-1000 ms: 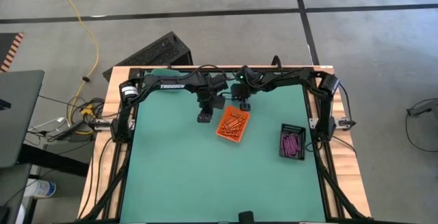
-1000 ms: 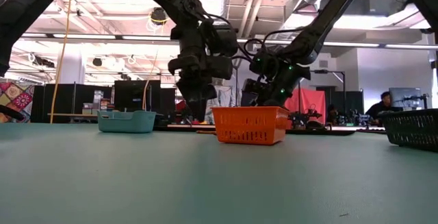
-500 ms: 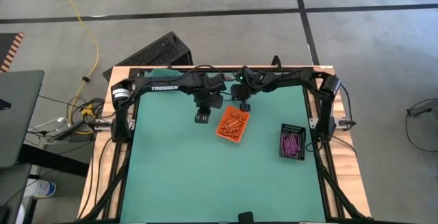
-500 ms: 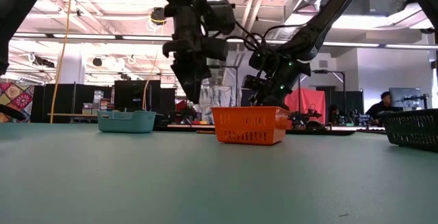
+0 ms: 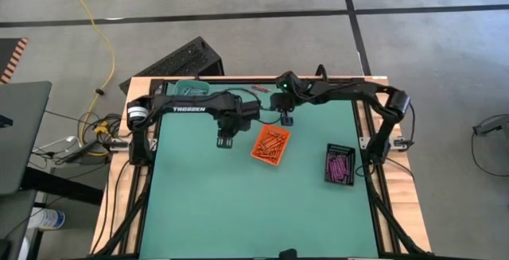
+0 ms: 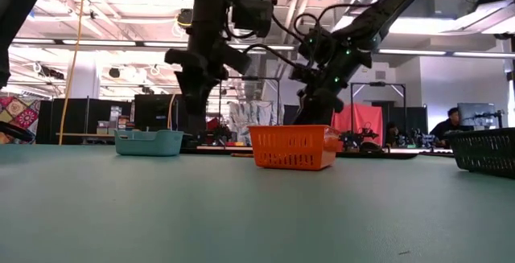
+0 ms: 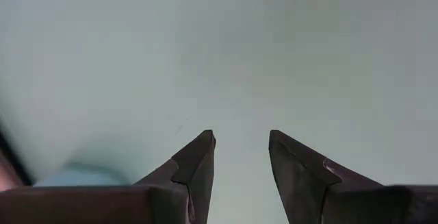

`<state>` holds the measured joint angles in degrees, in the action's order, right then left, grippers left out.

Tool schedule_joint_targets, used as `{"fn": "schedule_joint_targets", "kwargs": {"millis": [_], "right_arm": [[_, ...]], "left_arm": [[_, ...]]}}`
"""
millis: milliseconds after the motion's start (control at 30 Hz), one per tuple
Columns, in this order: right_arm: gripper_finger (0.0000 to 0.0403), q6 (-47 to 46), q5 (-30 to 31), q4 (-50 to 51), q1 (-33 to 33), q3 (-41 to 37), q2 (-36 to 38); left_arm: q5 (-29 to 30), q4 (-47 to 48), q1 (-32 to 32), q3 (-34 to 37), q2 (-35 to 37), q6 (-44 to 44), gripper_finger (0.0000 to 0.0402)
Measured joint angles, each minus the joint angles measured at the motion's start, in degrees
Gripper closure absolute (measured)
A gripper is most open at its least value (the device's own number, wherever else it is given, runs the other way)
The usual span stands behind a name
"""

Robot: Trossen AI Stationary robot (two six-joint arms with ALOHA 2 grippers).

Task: Sort crayons
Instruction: Put the blue crayon into the blue bin

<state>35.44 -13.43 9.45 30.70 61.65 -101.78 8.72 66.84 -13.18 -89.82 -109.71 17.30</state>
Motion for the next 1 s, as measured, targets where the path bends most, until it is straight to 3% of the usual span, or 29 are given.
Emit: {"fn": "schedule_joint_targets", "kwargs": {"millis": [200,333,500,767,1000], "right_arm": [[0.0403,-0.5,0.3,2.7,-3.0,0.0,3.5],[0.0403,-0.5,3.9,5.5,-5.6,0.0,6.0],[0.0403,-0.9,8.8,8.1,-8.2,0.0,9.2],[0.0403,-3.9,10.5,7.4,-11.3,0.0,12.7],[0.0403,-4.5,12.9,7.1,-13.8,0.0,13.0]], "left_arm": [[8.9,-1.6,0.9,0.0,0.6,-1.6,0.0272],[10.7,-8.3,0.8,0.0,3.5,0.5,0.0272],[7.6,-15.8,1.4,0.0,7.2,4.4,0.0272],[-0.5,-18.5,1.5,0.0,7.6,4.5,0.0272],[-0.3,-22.1,2.9,0.0,7.5,3.2,0.0272]]}}
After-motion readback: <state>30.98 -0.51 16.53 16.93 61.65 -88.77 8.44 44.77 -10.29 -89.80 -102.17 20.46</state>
